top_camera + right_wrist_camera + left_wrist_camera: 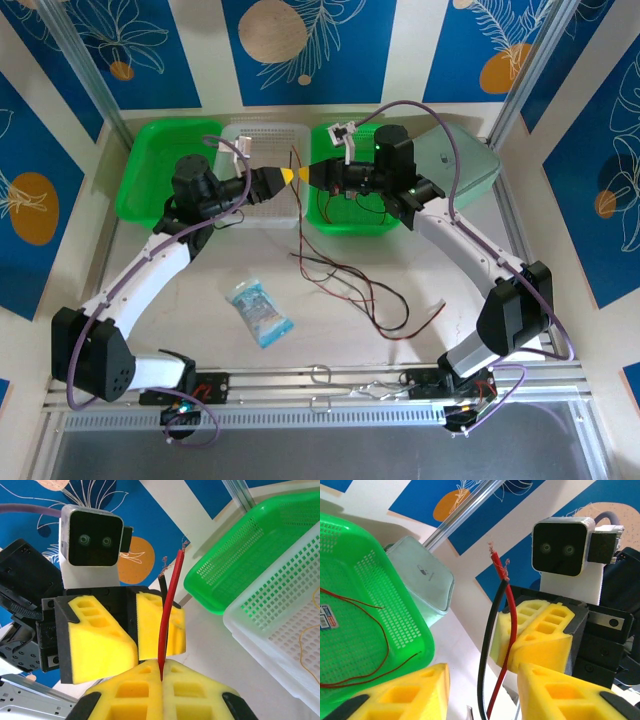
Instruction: Untangle the cables
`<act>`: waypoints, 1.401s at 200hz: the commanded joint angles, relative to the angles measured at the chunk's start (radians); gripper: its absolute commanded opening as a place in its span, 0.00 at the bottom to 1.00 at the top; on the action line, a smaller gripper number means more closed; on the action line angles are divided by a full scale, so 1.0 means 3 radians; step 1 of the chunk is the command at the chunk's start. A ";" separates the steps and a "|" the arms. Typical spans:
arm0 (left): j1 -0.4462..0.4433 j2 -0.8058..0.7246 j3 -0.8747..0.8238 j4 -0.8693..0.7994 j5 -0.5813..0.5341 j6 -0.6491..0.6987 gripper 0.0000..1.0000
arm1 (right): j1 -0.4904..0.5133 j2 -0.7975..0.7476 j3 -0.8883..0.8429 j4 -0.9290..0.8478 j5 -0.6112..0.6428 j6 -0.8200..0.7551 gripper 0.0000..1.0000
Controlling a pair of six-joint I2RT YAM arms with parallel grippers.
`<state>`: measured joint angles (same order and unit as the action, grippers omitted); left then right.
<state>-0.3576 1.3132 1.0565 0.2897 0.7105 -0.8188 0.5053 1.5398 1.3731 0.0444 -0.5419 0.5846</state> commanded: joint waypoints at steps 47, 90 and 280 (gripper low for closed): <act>-0.0031 0.0136 0.0090 0.0228 0.0111 -0.0082 0.39 | 0.0013 -0.0040 0.0009 0.0001 -0.0190 -0.0046 0.00; -0.0041 0.0177 0.0100 0.0302 0.0100 -0.0119 0.06 | 0.0009 -0.0039 0.0020 -0.0066 -0.0135 -0.0062 0.00; 0.0260 -0.0822 -0.0048 -0.1133 -0.1629 0.0735 0.00 | -0.0523 -0.1019 -0.0691 -0.0140 0.1475 0.0084 0.00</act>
<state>-0.3073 1.1011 0.9771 0.0288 0.2607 -0.6724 0.3790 1.2957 1.1767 -0.0090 -0.1524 0.6205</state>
